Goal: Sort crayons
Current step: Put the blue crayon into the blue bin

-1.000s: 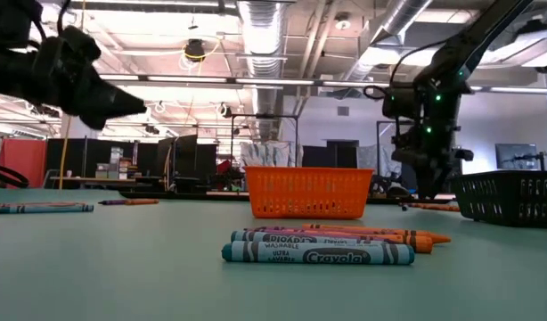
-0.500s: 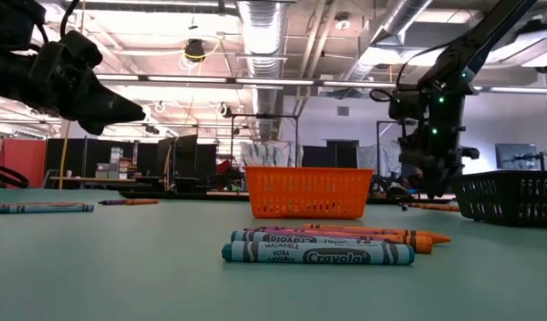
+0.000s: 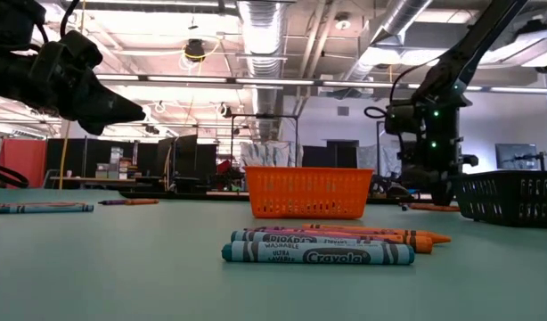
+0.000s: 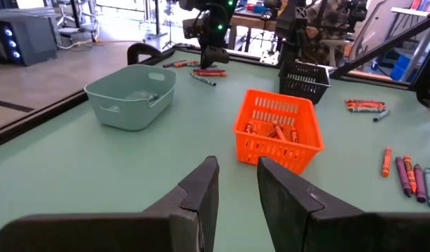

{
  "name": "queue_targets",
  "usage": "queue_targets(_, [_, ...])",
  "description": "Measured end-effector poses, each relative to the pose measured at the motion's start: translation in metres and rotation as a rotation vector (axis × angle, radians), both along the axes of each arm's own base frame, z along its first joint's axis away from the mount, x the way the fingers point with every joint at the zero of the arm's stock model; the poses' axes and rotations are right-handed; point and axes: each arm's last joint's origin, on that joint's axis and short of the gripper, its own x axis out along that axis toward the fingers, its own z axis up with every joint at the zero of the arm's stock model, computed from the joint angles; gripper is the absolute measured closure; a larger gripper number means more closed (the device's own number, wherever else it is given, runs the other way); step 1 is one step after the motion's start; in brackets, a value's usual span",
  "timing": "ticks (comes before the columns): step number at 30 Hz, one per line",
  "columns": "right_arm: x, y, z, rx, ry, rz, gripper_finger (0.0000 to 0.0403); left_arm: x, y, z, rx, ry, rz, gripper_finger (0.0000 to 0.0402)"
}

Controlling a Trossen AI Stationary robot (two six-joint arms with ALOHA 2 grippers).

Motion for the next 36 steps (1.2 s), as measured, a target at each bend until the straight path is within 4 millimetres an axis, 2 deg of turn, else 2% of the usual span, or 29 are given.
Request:
queue_targets(5, [-0.001, 0.000, 0.002, -0.009, 0.000, -0.003, 0.0306, 0.000, 0.000, 0.000, 0.000, 0.000, 0.000, 0.0313])
queue_targets(14, [-0.007, 0.000, 0.019, -0.066, -0.046, -0.012, 0.0306, 0.000, 0.000, 0.000, 0.000, 0.001, -0.001, 0.0313])
queue_targets(19, [-0.010, -0.004, 0.018, -0.001, -0.134, -0.014, 0.0306, 0.000, 0.000, 0.000, 0.000, 0.001, -0.001, 0.0313])
queue_targets(23, [0.000, -0.001, 0.019, 0.039, -0.253, 0.030, 0.0306, 0.000, 0.000, 0.000, 0.000, 0.001, -0.001, 0.0313])
queue_targets(31, [0.025, 0.016, 0.021, 0.021, -0.312, 0.084, 0.0306, 0.000, 0.000, 0.000, 0.000, 0.001, -0.001, 0.0313])
queue_targets(36, [0.038, 0.030, 0.021, 0.015, -0.324, 0.052, 0.0306, 0.000, 0.000, 0.000, 0.000, 0.001, -0.001, 0.0313])
